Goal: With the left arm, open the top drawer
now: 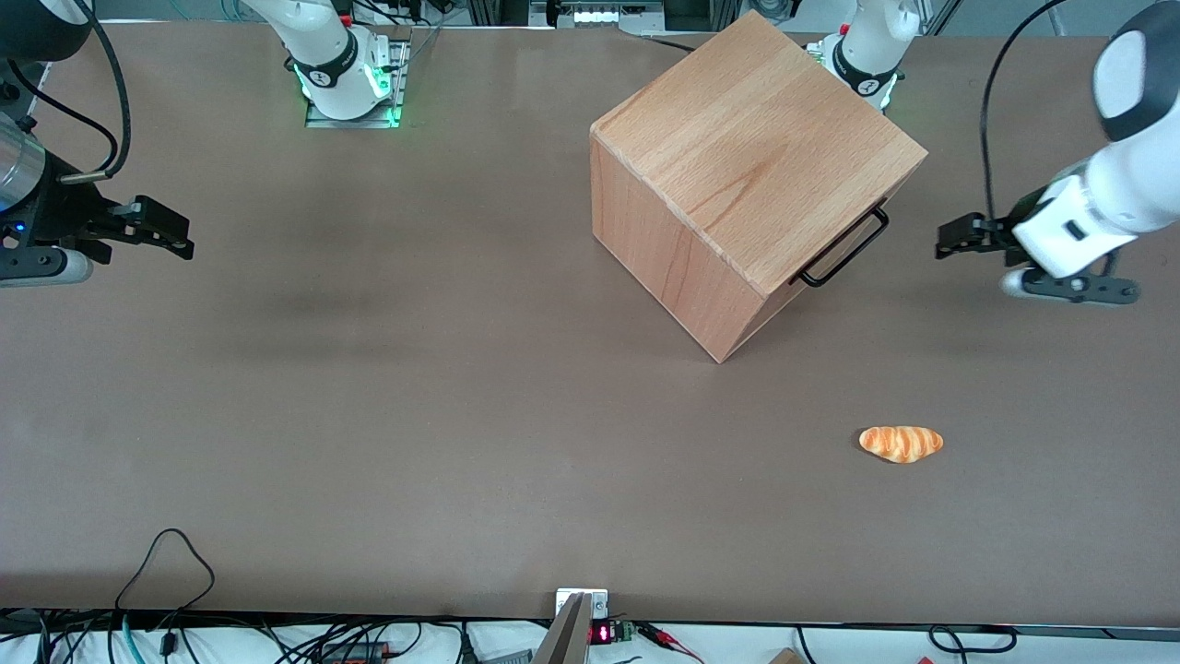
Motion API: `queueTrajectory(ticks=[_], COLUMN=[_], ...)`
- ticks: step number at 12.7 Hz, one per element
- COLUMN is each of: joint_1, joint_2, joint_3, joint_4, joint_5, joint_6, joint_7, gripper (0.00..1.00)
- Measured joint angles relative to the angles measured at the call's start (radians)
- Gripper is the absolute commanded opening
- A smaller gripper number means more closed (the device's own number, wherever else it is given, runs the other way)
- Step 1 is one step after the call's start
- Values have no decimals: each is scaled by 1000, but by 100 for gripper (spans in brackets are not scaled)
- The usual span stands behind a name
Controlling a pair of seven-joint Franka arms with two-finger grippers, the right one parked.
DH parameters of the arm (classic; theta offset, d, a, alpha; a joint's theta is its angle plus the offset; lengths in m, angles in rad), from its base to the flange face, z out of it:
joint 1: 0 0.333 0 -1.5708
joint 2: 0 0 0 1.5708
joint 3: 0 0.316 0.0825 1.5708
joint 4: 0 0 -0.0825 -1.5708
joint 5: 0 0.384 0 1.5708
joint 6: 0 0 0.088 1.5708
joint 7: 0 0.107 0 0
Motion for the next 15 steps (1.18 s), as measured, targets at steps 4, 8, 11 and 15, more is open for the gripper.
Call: queueTrajectory(ticks=[4,8,11,15], joint_1=[0,-1,-2,-2], joint_2=[10,17,17,17], joint_3=[-10,-31,-66,-75], joint_4=[-81,-137,-155,-162], joint_5=[-44,-95,-96,-96], joint_6=[99,120,120,131], joint_7=[174,285,301,360], gripper=[100,100,100,100])
